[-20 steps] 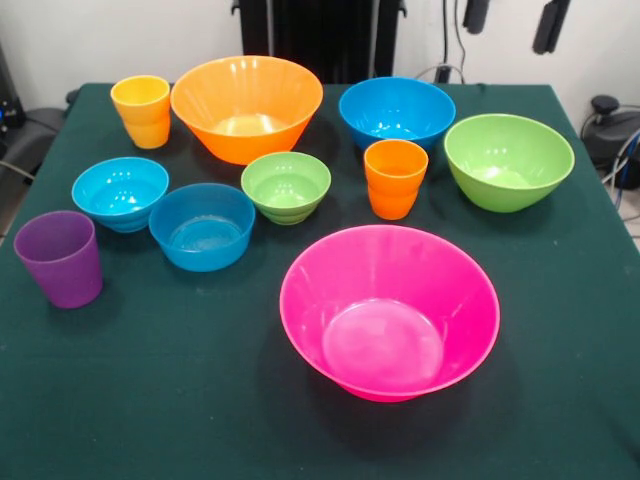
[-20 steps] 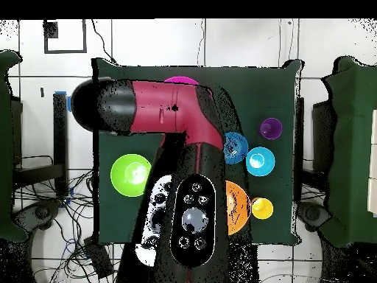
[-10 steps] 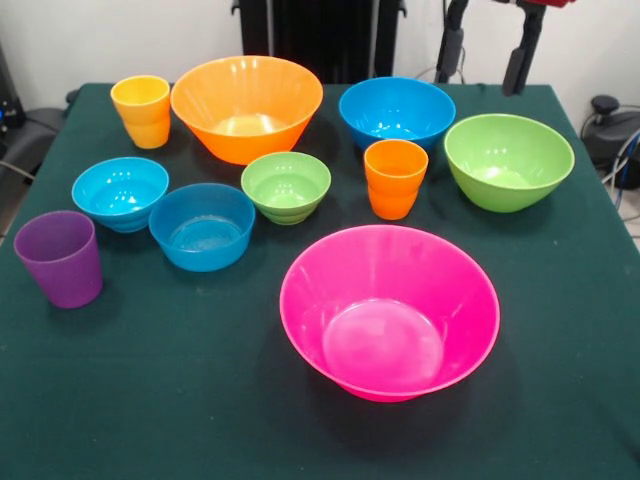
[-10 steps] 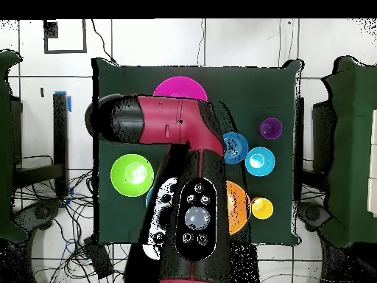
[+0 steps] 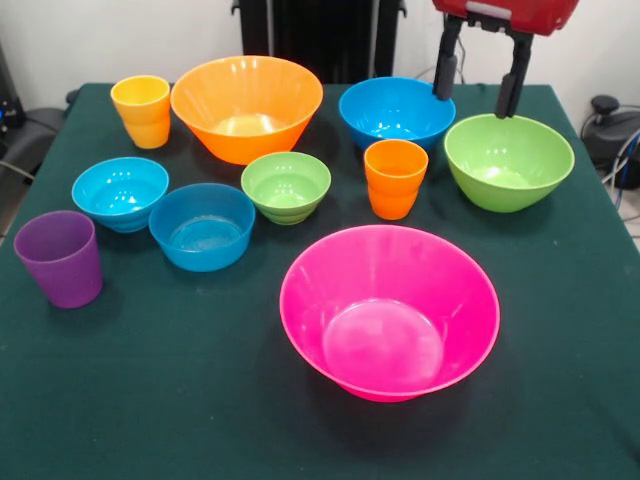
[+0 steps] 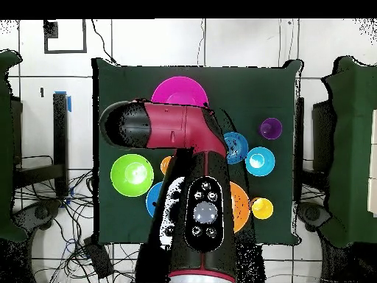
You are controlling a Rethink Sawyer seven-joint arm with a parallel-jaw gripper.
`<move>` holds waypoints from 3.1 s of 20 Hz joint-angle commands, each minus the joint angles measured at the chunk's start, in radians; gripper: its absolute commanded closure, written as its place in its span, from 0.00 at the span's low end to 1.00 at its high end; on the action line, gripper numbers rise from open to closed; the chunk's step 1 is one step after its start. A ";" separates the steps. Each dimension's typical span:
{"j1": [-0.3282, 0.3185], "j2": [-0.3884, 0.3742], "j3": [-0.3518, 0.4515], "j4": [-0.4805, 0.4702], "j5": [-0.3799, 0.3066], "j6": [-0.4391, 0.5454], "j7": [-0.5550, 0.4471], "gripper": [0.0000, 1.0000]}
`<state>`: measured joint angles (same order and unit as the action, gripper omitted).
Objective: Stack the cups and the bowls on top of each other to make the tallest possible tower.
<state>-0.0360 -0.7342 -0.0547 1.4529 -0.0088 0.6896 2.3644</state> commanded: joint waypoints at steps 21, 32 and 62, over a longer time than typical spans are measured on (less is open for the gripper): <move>-0.073 0.014 0.183 0.363 -0.065 -0.250 -0.035 0.00; -0.117 0.031 0.196 0.326 -0.071 -0.199 -0.097 0.00; -0.110 0.033 0.207 0.469 -0.114 -0.404 0.036 0.00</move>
<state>-0.1967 -0.7484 0.0859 1.8454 -0.0430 0.3788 2.3644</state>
